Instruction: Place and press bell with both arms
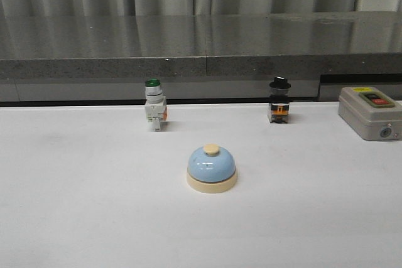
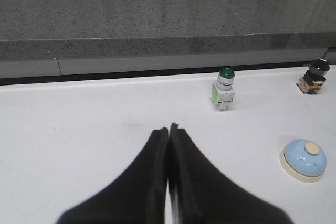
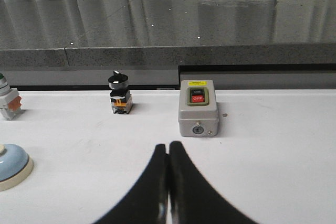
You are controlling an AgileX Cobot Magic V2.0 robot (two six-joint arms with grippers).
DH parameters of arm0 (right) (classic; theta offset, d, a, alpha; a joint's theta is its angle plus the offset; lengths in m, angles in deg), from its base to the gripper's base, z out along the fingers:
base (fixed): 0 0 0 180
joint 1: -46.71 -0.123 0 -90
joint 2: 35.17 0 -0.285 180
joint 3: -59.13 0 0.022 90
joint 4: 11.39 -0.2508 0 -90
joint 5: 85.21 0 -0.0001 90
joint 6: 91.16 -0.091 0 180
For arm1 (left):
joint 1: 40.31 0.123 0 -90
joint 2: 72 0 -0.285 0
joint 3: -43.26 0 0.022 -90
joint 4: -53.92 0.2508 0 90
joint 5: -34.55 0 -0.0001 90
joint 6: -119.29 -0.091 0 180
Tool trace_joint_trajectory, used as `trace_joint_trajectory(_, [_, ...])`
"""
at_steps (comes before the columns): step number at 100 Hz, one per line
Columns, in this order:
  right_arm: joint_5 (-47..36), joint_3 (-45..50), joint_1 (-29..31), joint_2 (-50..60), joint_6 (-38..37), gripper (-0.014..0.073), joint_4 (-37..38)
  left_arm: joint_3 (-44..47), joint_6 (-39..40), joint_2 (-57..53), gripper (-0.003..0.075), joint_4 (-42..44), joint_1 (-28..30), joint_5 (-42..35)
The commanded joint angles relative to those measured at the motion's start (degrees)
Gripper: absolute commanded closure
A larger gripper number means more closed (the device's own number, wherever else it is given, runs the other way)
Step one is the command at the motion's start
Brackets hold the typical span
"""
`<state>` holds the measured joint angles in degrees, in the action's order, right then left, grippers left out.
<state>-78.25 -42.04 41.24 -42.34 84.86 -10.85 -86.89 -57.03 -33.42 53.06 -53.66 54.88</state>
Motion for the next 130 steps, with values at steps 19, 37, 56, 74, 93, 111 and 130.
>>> trace_joint_trajectory(19, [-5.02,-0.85,0.38,0.80,0.42,0.0654,0.70,-1.70,0.54,0.10,0.0740,-0.59,0.29,-3.96])
trace_joint_trajectory(37, [-5.02,-0.85,0.38,0.80,0.42,0.0654,0.70,-1.70,0.54,-0.03,0.0740,2.89,0.29,-6.09])
trace_joint_trajectory(56, [-5.02,-0.85,0.38,0.80,0.42,0.0654,0.70,0.80,0.54,-3.92,0.0740,4.48,0.29,-8.55])
trace_joint_trajectory(74, [-5.02,-0.85,0.38,0.80,0.42,0.0654,0.70,7.29,0.54,-11.08,0.0740,5.07,2.00,-11.66])
trace_joint_trajectory(93, [-5.02,-0.85,0.38,0.80,0.42,0.0654,0.70,15.24,0.54,-20.18,0.0740,5.07,7.08,-12.01])
trace_joint_trajectory(111, [-5.02,-0.85,0.38,0.80,0.42,0.0654,0.70,21.42,0.54,-27.96,0.0740,5.70,8.26,-12.01])
trace_joint_trajectory(130, [-5.02,-0.85,0.38,0.80,0.42,0.0654,0.70,25.59,0.54,-32.81,0.0740,5.86,8.26,-12.56])
